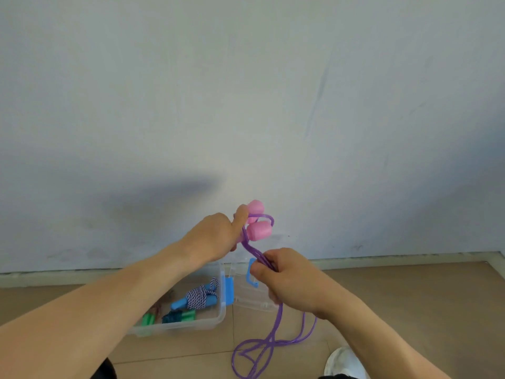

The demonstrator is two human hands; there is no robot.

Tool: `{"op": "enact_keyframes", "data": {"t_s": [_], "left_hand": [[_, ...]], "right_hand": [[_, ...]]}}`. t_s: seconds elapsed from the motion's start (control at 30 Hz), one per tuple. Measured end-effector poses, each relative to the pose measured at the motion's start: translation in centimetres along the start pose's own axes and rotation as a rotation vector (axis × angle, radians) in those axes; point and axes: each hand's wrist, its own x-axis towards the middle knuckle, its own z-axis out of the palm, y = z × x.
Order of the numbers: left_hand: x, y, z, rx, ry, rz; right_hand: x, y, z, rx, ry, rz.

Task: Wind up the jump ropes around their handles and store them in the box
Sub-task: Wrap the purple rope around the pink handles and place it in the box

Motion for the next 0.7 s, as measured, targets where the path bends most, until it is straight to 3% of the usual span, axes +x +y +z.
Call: {"op": "enact_keyframes", "data": {"t_s": [0.13,0.23,0.37,0.47,0.6,0.7], "left_hand": [[-0.8,0.0,1.7,0.404,-0.165,0.118],[-1.6,0.1,3.1,0.468,-0.338,0.220],[-1.7,0.1,2.2,0.320,-0.435,0.246],[-2.8,0.8,1.5,0.383,-0.516,0.336],[-4.4,1.2,2.1,0.470,-0.561,0.572],[-4.9,1.5,2.5,0.376,-0.517,0.680]], "right_hand": [[0.3,0.9,-0.9,-0.455,0.154,-0.206],[0.2,1.7,-2.7,-0.512,0.146,-0.299],[0.0,2.1,-4.1,-0.301,0.218,-0.348],[-0.4,1.6,-4.7,-0.220,0.310,-0.365],[-0.1,2.5,-5.4,0.053,0.152,-0.281],[0.8,3.4,-5.4,0.301,0.088,-0.285]]}}
